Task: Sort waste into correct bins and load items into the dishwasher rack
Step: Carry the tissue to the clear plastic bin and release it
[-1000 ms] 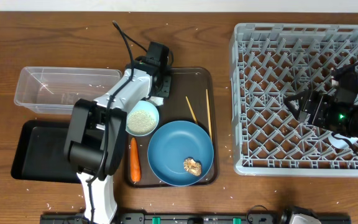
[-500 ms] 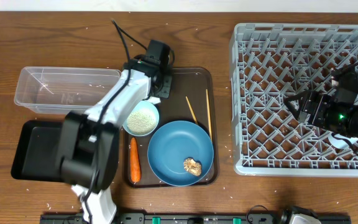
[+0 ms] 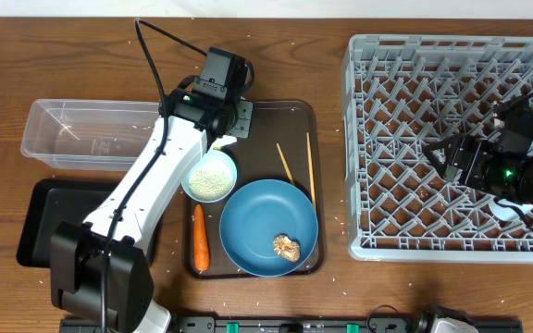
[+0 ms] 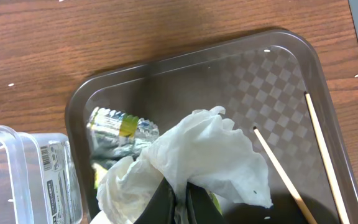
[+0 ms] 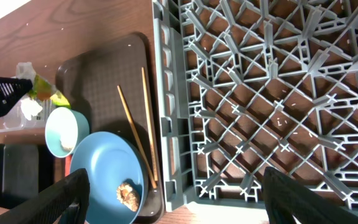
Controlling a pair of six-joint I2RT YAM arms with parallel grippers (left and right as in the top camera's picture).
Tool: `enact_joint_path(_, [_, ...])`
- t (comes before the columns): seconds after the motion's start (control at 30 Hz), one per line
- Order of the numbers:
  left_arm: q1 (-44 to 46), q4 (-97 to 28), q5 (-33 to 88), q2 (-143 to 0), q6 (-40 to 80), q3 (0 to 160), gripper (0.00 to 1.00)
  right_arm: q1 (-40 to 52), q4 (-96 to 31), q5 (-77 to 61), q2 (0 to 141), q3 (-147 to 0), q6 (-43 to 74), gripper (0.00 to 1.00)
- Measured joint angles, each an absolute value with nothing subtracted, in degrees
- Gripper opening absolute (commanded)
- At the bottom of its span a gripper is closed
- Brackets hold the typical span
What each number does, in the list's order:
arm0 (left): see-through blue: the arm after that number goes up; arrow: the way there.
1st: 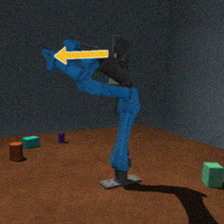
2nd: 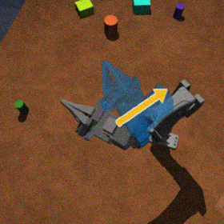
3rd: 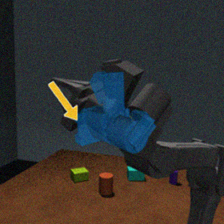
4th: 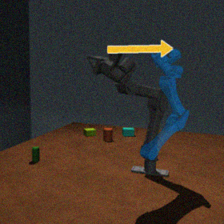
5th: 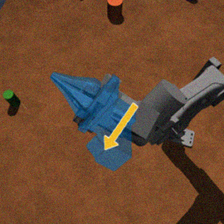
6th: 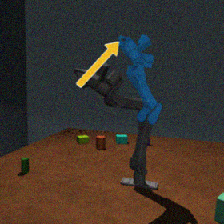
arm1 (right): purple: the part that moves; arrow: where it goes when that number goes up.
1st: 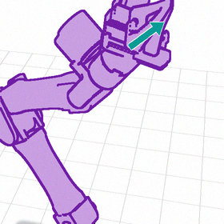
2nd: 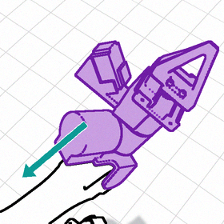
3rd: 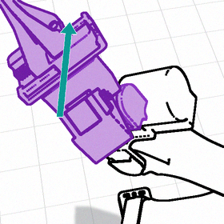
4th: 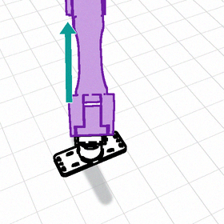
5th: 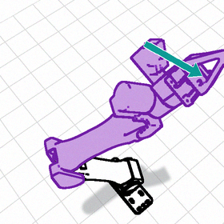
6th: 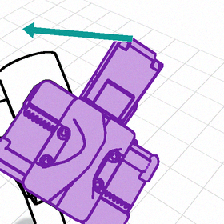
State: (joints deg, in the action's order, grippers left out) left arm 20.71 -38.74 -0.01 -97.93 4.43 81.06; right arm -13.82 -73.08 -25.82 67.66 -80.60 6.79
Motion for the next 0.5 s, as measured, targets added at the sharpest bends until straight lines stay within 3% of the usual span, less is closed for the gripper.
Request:
enact_joint_path(0.2, [21.78,-38.72,-0.01,-98.41,4.43,81.06,0.06,-13.82,-73.08,-25.80,67.66,-80.60,6.79,0.82])
enact_joint_path(0.3, [22.52,-38.72,-0.03,-98.54,4.12,81.06,0.16,-13.82,-73.06,-25.69,67.66,-80.60,6.79,0.82])
enact_joint_path(0.37, [22.90,-38.72,-0.01,-98.59,4.56,81.06,0.06,-13.82,-73.06,-25.67,67.66,-80.60,6.79,0.82])
enact_joint_path(0.5, [23.00,-38.72,-0.01,-98.59,4.45,81.06,0.06,-13.82,-73.06,-25.65,67.66,-80.60,6.79,0.82])
